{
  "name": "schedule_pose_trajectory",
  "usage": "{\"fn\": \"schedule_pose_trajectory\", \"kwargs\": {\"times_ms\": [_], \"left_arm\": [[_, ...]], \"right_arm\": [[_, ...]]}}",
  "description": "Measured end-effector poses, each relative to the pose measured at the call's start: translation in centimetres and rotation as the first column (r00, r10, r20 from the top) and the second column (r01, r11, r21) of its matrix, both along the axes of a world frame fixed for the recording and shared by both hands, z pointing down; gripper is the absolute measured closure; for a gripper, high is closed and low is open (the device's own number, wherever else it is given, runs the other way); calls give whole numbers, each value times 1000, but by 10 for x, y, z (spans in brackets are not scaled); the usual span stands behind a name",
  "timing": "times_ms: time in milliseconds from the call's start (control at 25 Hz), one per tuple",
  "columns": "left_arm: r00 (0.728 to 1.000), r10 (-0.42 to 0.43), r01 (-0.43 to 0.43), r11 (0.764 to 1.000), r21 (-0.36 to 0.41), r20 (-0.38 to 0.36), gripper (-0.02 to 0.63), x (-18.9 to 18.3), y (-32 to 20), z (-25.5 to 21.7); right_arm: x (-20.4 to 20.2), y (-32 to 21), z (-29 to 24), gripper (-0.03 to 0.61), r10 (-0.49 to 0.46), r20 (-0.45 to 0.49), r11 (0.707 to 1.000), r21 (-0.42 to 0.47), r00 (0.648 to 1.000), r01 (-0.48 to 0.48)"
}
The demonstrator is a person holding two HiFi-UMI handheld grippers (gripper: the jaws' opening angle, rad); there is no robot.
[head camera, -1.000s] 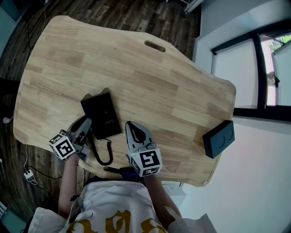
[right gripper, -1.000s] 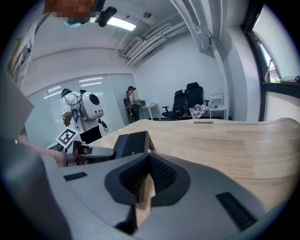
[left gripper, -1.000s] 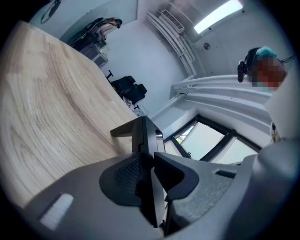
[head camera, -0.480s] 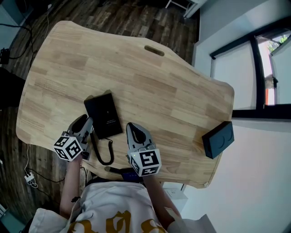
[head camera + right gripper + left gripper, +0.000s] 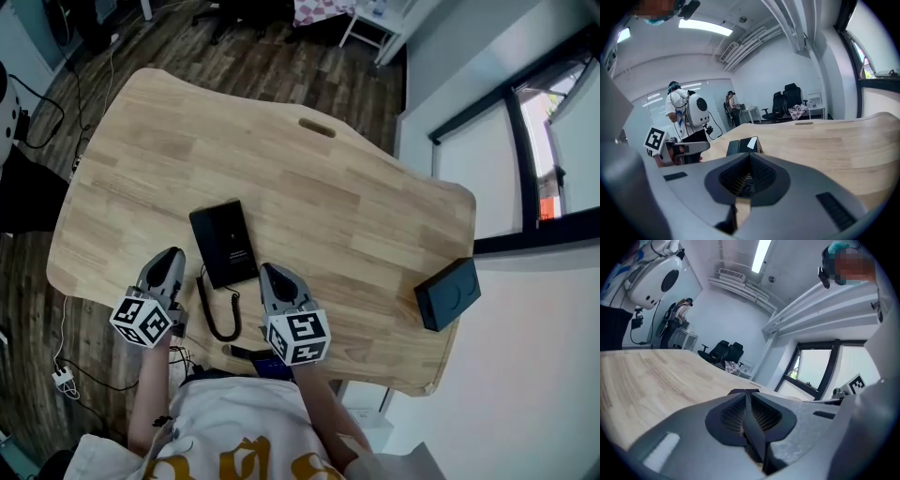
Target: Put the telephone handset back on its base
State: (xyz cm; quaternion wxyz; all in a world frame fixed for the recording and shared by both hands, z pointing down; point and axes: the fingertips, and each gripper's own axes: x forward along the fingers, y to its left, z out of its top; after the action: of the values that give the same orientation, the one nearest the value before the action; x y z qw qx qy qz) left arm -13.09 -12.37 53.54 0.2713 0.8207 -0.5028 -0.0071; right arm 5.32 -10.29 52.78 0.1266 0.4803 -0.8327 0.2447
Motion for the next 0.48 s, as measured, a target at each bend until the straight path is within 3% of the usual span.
{"fn": "schedule_pose_trajectory", "kwargs": {"times_ms": [160, 320, 480], "left_arm": [[992, 32, -38, 998, 47, 123, 611, 10, 12, -22], [994, 59, -66, 995, 69, 92, 611, 18, 27, -42], [994, 24, -34, 995, 95, 106, 611, 16, 38, -58]], "right_arm": [[-6, 4, -14, 572, 14, 17, 1000, 21, 1000, -15], [-16, 14, -31, 572, -26, -66, 995, 97, 997, 32], [-19, 25, -47, 572, -28, -94, 989, 141, 995, 41]]}}
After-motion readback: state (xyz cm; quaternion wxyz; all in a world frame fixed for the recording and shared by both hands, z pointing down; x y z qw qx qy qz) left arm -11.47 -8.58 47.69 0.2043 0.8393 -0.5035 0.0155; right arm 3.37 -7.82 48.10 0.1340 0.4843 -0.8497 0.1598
